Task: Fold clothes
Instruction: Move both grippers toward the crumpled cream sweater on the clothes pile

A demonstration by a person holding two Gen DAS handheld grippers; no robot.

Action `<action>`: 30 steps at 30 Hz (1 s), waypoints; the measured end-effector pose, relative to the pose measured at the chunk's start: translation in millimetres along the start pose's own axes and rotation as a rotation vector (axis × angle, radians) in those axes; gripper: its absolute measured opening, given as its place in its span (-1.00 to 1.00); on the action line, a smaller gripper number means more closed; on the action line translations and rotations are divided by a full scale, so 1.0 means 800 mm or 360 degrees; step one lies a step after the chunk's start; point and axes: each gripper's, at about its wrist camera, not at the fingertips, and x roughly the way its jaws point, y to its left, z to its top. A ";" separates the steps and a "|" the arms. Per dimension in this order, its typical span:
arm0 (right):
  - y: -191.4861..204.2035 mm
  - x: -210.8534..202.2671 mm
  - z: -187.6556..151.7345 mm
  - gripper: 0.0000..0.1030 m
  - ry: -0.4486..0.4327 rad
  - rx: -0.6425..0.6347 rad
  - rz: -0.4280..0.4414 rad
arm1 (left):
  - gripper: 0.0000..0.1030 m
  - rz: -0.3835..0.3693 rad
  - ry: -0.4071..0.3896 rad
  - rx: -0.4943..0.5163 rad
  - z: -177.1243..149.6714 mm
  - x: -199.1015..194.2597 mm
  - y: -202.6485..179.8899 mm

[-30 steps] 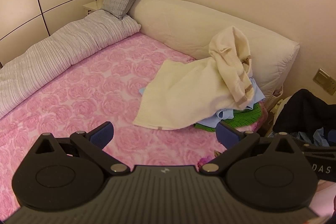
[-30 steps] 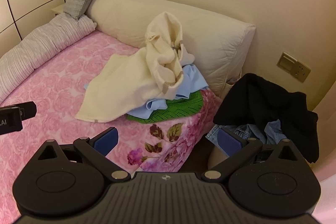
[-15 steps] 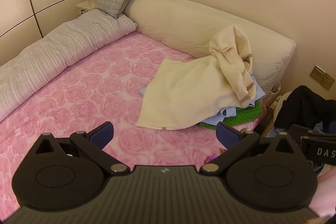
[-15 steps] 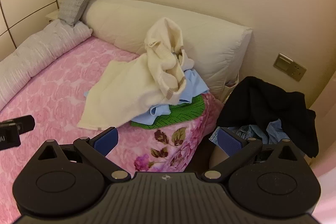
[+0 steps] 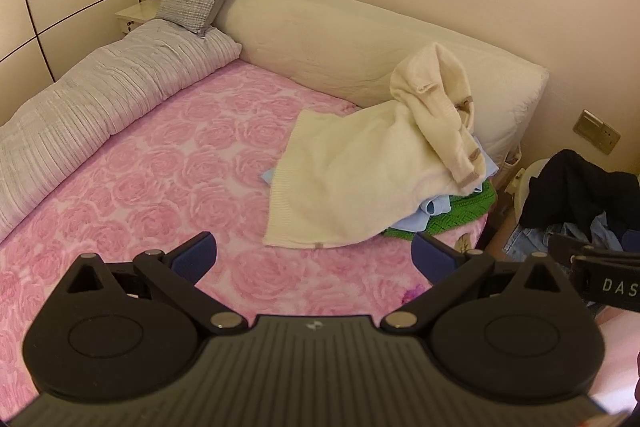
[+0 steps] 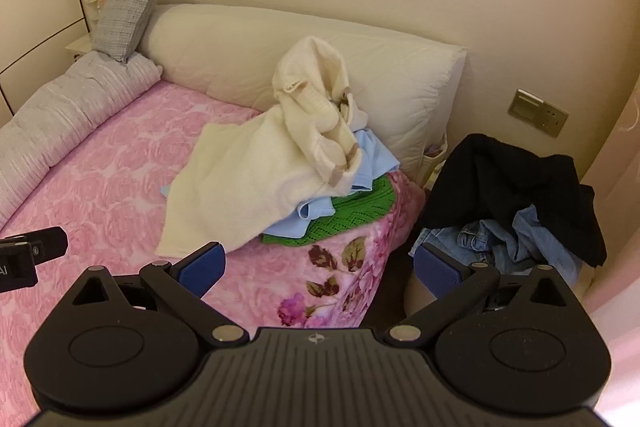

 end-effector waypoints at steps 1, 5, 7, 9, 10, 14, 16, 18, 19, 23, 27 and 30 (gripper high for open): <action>0.003 0.000 -0.002 1.00 0.0003 0.0009 -0.0004 | 0.99 -0.0005 0.0008 0.0003 -0.001 0.002 0.004; 0.015 0.002 -0.013 1.00 0.0033 0.0045 -0.0001 | 0.99 -0.0035 0.0042 -0.0016 -0.004 0.007 0.020; 0.020 0.003 -0.016 1.00 0.0043 0.0048 -0.0005 | 0.99 -0.0053 0.0059 -0.0029 -0.005 0.010 0.028; 0.023 0.004 -0.018 1.00 0.0051 0.0048 -0.0013 | 0.99 -0.0058 0.0067 -0.0030 -0.005 0.011 0.031; 0.024 0.005 -0.018 1.00 0.0055 0.0051 -0.0014 | 0.99 -0.0056 0.0067 -0.0026 -0.005 0.012 0.032; 0.023 0.008 -0.014 1.00 0.0072 0.0073 -0.0013 | 0.99 -0.0056 0.0063 -0.0032 -0.001 0.013 0.034; 0.022 0.009 -0.012 1.00 0.0077 0.0075 -0.0010 | 0.99 -0.0058 0.0068 -0.0034 0.002 0.016 0.035; 0.019 0.012 -0.012 1.00 0.0084 0.0075 -0.0010 | 0.99 -0.0064 0.0081 -0.0039 0.005 0.020 0.034; 0.017 0.014 -0.011 1.00 0.0091 0.0079 -0.0009 | 0.99 -0.0074 0.0093 -0.0044 0.006 0.024 0.034; 0.005 0.029 -0.009 1.00 0.0133 0.0100 -0.0003 | 0.99 -0.0107 0.0162 -0.0061 0.006 0.043 0.028; -0.001 0.055 -0.004 1.00 0.0164 0.0062 -0.0029 | 0.99 -0.0094 0.0210 -0.0062 0.005 0.068 0.018; -0.004 0.081 0.004 1.00 0.0176 0.0012 -0.0033 | 0.99 -0.0075 0.0223 -0.0083 0.010 0.088 0.016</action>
